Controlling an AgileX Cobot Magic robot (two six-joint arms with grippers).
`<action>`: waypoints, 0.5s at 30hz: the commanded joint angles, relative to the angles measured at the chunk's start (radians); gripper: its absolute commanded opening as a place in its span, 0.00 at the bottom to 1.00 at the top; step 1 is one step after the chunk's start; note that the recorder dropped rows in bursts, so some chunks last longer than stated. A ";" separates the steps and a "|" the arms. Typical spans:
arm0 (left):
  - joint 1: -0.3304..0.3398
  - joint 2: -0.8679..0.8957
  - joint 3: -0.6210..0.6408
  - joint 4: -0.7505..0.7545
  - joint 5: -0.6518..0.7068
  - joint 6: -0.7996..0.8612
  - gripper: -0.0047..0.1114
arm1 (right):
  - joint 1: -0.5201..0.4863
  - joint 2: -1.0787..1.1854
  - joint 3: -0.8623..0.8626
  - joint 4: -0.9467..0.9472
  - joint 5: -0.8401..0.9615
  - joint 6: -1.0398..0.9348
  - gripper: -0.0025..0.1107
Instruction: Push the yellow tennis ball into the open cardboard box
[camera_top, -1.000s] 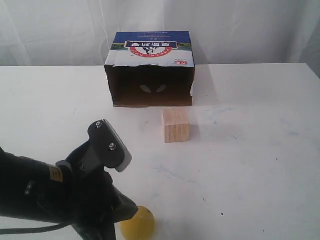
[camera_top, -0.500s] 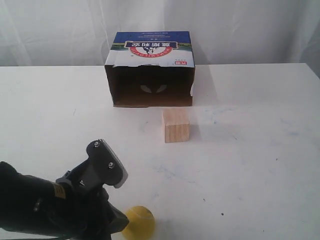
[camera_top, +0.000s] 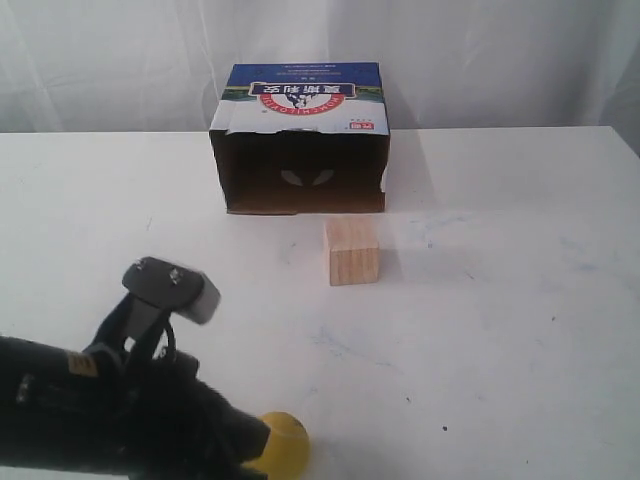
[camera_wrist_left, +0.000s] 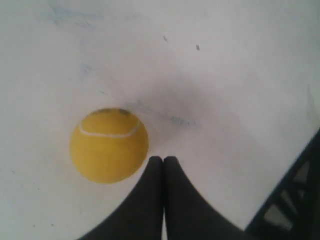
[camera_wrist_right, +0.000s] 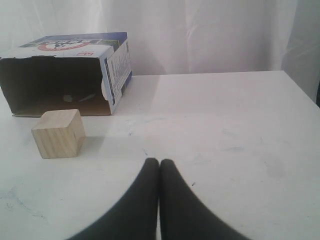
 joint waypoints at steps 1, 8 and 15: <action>-0.005 0.039 0.007 -0.002 0.082 0.299 0.04 | 0.004 -0.007 0.004 0.000 -0.008 -0.002 0.02; -0.005 0.123 0.005 -0.122 0.060 0.487 0.04 | 0.004 -0.007 0.004 0.000 -0.008 -0.002 0.02; -0.005 0.137 0.005 -0.122 0.007 0.489 0.04 | 0.004 -0.007 0.004 0.000 -0.008 -0.002 0.02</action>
